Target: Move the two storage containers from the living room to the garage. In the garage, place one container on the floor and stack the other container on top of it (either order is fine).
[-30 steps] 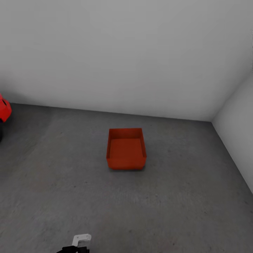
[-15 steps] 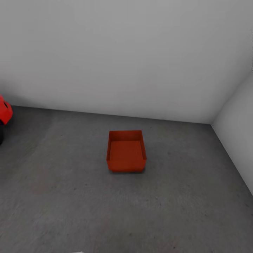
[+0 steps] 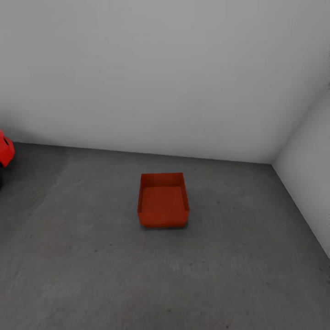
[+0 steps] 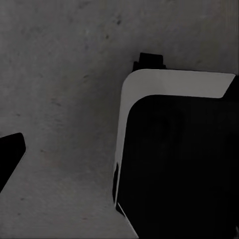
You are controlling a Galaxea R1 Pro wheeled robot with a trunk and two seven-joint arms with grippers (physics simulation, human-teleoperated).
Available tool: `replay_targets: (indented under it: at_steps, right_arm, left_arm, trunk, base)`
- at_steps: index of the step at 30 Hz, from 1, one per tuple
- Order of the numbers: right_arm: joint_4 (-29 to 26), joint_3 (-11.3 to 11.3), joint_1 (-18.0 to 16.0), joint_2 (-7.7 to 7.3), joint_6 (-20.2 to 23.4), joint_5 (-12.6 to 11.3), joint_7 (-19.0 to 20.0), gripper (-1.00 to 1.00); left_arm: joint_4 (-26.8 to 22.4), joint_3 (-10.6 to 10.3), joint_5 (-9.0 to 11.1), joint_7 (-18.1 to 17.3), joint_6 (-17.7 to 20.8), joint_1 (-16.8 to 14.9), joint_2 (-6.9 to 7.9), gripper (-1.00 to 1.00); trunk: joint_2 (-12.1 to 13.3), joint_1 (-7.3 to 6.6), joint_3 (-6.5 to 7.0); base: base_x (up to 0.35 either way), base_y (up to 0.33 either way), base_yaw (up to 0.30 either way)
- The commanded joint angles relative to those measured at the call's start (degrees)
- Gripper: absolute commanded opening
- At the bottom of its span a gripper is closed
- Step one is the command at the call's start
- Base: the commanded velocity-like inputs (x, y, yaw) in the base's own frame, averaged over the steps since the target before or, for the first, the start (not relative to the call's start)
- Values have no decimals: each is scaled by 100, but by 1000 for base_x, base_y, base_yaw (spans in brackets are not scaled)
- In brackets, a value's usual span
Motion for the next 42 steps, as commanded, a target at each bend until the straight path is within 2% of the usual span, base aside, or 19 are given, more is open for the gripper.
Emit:
replay_targets:
  at_steps: [1,7,12,15,21,42]
  right_arm:
    - [12,47,-2,4,-21,-56,-6,100]
    - [17,44,35,-50,-43,-69,294,100]
    - [18,39,46,-159,-57,-96,837,100]
    - [18,38,48,-183,-57,-100,962,100]
    - [18,38,48,-195,-57,-101,992,100]
    - [87,31,48,-198,-49,-98,978,100]
  left_arm:
    - [-3,8,46,7,6,10,9,100]
    - [-3,10,73,6,-46,149,88,100]
    - [-4,10,272,-2,-62,177,102,100]
    - [-4,10,376,-3,-74,180,148,100]
    - [-4,4,406,-3,-95,181,204,100]
    - [-13,-7,353,6,-101,181,163,100]
  trunk:
    - [-3,0,5]
    - [-3,0,58]
    - [-3,0,102]
    - [-3,0,127]
    - [-3,0,179]
    - [-3,0,336]
  base:
    - [0,0,-89]
    - [0,0,-118]
    - [0,0,-146]
    - [0,0,-154]
    - [0,0,-155]
    - [0,0,-137]
